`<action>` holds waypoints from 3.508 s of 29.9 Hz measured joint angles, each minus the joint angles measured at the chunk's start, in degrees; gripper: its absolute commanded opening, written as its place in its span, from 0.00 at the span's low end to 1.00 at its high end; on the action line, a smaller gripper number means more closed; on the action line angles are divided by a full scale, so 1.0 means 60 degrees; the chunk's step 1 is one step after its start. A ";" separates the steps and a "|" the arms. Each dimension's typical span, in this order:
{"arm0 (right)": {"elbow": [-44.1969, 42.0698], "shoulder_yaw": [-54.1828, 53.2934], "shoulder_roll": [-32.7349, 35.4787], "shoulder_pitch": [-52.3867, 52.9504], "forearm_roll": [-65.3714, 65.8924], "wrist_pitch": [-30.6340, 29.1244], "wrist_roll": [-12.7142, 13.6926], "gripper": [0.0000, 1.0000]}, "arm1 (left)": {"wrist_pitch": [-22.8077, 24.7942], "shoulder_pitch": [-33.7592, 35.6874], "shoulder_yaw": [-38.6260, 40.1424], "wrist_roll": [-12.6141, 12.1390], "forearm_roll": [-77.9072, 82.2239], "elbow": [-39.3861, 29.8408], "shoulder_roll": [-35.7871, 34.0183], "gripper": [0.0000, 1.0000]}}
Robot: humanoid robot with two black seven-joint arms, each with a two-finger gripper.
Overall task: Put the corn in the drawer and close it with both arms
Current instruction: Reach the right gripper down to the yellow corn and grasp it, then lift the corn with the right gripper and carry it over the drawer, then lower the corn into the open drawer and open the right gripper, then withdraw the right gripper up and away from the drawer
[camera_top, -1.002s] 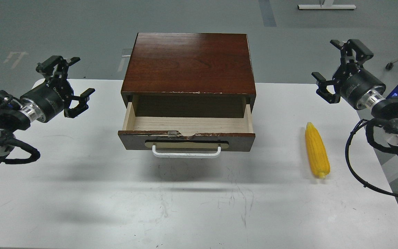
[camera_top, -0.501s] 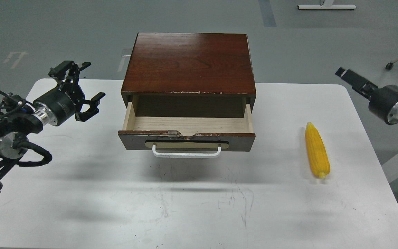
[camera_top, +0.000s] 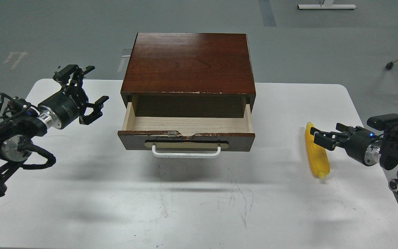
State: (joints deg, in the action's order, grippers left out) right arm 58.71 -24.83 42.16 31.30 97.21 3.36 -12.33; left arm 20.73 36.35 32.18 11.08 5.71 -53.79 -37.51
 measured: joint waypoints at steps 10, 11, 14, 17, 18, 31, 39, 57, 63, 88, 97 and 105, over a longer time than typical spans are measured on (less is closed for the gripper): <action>-0.0125 -0.0082 -0.0642 -0.1113 -0.0062 0.0113 0.0054 0.09 | -0.0003 -0.0260 0.0012 0.0191 -0.0014 0.0002 -0.0120 0.99; -0.0125 -0.0081 -0.0720 -0.1153 -0.0081 0.0164 0.0054 0.05 | -0.0004 -0.0272 0.0012 0.0204 -0.0014 0.0002 -0.0126 0.99; -0.0130 -0.0059 -0.0869 -0.1192 -0.0112 0.0369 0.0034 0.00 | -0.0009 -0.0299 0.0013 0.0220 -0.0014 0.0002 -0.0139 0.99; -0.0205 -0.0051 -0.0939 -0.1133 -0.0178 0.0634 0.0022 0.00 | -0.0012 -0.0355 0.0014 0.0221 -0.0014 0.0002 -0.0136 0.99; -0.0217 -0.0050 -0.0943 -0.1111 -0.0246 0.0715 0.0020 0.00 | -0.0014 -0.0362 0.0013 0.0221 -0.0014 0.0001 -0.0127 0.99; -0.0236 0.0545 0.1060 0.1979 0.0462 0.2035 -0.0892 0.00 | 0.0025 -0.0362 0.0026 0.0221 -0.0013 0.0000 -0.0435 0.99; -0.0421 0.3095 0.1032 0.5942 0.1507 0.3345 -0.1608 0.00 | 0.0048 -0.0285 0.0041 0.0221 -0.0013 0.0000 -0.0584 0.99; 0.1141 0.5035 -0.2617 0.7725 0.3446 0.3495 -0.2148 0.00 | 0.0046 -0.0427 0.0062 0.0614 -0.0096 -0.0020 -0.1312 0.99; 0.1174 0.5640 -0.3185 0.8019 0.3497 0.3421 -0.2137 0.00 | 0.0076 -0.0428 0.0115 0.0630 -0.0117 -0.0029 -0.1505 0.99; 0.1174 0.5739 -0.3150 0.7995 0.3495 0.2881 -0.2119 0.96 | 0.0093 -0.0555 0.0086 0.0641 -0.0100 -0.0029 -0.1546 0.99; 0.1378 0.5578 -0.3087 0.7990 0.3284 0.2881 -0.2094 0.96 | 0.0090 -0.0555 0.0071 0.0644 -0.0103 -0.0028 -0.1534 0.99; 0.1379 0.4145 -0.3159 0.8413 0.0417 0.1621 -0.1497 0.95 | 0.0091 -0.0553 0.0083 0.0644 -0.0103 -0.0028 -0.1610 0.99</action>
State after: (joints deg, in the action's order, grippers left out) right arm 66.98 0.04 23.20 81.78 99.72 13.09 -21.31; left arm 21.27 33.03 32.68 14.94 5.10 -53.96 -47.17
